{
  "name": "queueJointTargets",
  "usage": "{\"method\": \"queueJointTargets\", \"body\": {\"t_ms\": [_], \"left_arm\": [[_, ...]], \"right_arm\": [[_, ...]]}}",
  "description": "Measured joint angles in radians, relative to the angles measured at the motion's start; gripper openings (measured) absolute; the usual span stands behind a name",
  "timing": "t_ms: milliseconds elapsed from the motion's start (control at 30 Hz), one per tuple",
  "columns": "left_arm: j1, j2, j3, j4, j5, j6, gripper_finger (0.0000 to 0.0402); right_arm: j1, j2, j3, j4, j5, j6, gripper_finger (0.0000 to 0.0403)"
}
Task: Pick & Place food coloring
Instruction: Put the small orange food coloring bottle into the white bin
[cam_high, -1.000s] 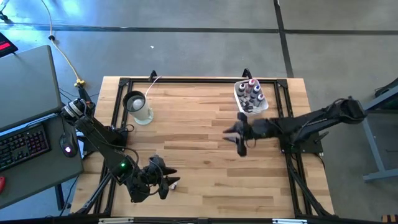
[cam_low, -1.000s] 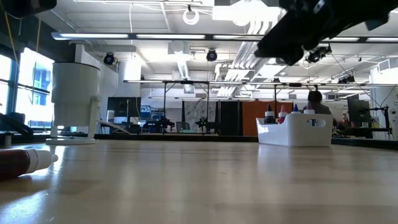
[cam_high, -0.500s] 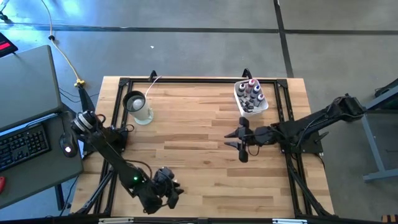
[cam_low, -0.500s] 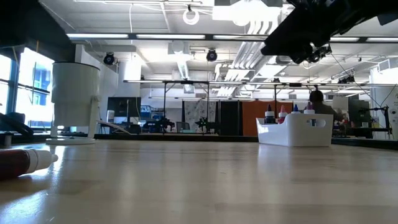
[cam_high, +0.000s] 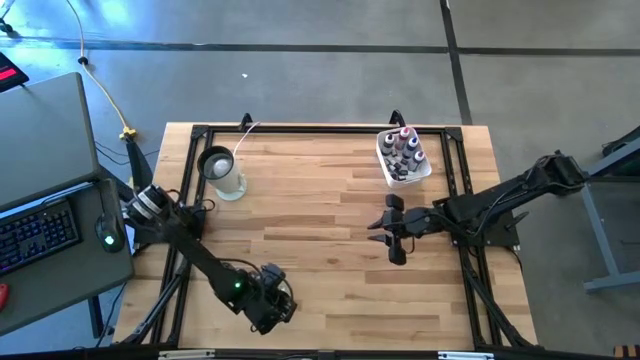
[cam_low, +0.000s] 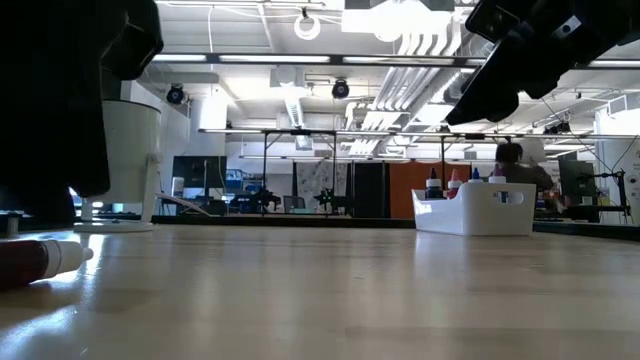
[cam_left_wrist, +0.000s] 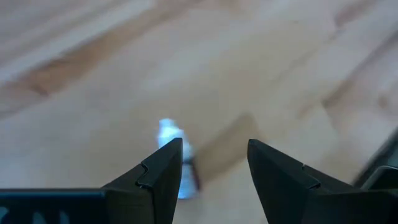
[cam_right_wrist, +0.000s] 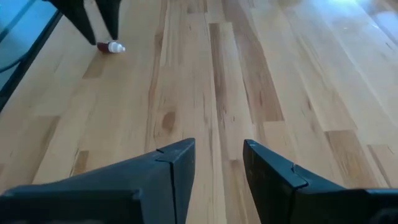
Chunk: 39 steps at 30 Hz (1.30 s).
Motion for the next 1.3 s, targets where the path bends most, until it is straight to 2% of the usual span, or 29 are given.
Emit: {"method": "queueJointTargets", "body": {"t_ms": [567, 833, 1300], "left_arm": [[0.004, 0.030, 0.001, -0.024, 0.017, 0.022, 0.0181], [0.004, 0.067, 0.006, -0.018, 0.082, 0.007, 0.0181], [0.004, 0.072, 0.001, 0.036, 0.034, 0.161, 0.0181]], "right_arm": [[0.000, 0.000, 0.000, -0.002, -0.006, 0.015, 0.0129], [0.000, 0.000, 0.000, -0.002, -0.006, 0.015, 0.0129], [0.000, 0.000, 0.000, -0.002, -0.006, 0.015, 0.0129]]}}
